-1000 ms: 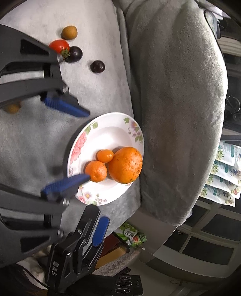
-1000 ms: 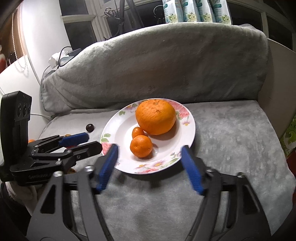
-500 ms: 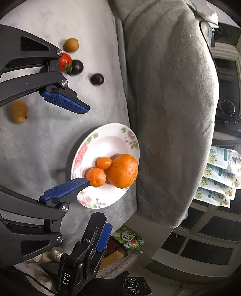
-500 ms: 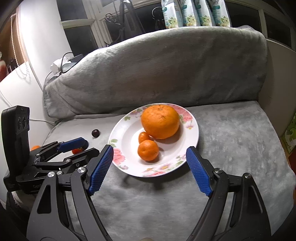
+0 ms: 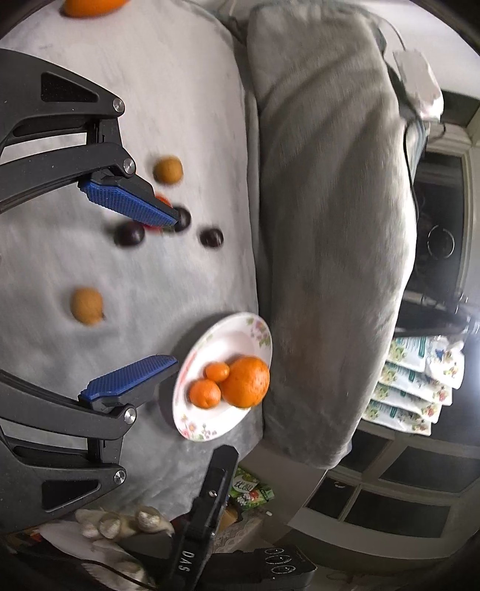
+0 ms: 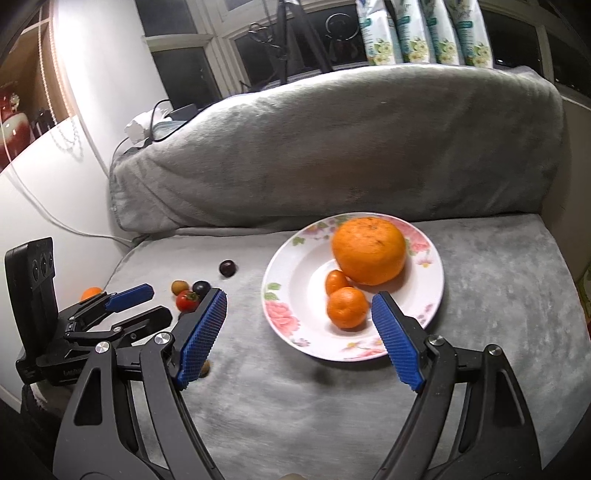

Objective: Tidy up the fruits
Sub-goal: 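Move the right gripper toward the kiwi while the left gripper approaches the red tomato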

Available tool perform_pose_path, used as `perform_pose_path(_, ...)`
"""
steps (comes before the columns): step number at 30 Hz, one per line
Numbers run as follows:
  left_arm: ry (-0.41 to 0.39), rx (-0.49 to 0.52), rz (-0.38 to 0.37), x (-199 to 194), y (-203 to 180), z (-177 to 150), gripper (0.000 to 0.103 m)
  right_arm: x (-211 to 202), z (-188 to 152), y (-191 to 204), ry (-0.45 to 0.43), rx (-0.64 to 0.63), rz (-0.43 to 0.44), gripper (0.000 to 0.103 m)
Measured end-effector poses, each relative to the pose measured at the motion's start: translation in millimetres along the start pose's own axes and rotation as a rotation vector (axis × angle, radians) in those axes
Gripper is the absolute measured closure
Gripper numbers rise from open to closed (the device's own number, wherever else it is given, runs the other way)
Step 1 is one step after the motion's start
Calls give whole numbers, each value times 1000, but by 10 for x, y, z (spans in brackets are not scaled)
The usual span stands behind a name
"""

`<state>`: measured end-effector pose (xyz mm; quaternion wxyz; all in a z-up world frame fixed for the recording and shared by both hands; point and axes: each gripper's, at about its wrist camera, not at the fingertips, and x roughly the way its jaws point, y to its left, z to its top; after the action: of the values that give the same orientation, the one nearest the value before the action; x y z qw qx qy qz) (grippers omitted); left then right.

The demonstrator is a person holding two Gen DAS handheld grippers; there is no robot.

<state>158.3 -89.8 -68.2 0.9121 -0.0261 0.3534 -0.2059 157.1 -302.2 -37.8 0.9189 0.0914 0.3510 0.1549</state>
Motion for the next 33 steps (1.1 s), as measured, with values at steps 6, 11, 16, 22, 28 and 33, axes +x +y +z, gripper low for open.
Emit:
perform_pose_path(6,-4,-44,37,-122,318,-92,31,40,3,181,10,-33,31,20)
perform_pose_path(11,-2,-70,63,-155,492,-136,31,76,-36,310,25,-57,49,20)
perform_pose_path(16,2,-119,52,-157,667,-171,31,97,-102,437,39,-85,60,20)
perform_pose_path(22,22,-191,-10,-62,788,-165,33,186,-220,611,79,-137,66,20)
perform_pose_path(28,50,-220,-52,92,772,-138,34,316,-375,745,123,-170,72,20)
perform_pose_path(33,81,-204,-62,266,693,-109,43,416,-471,833,151,-199,80,20)
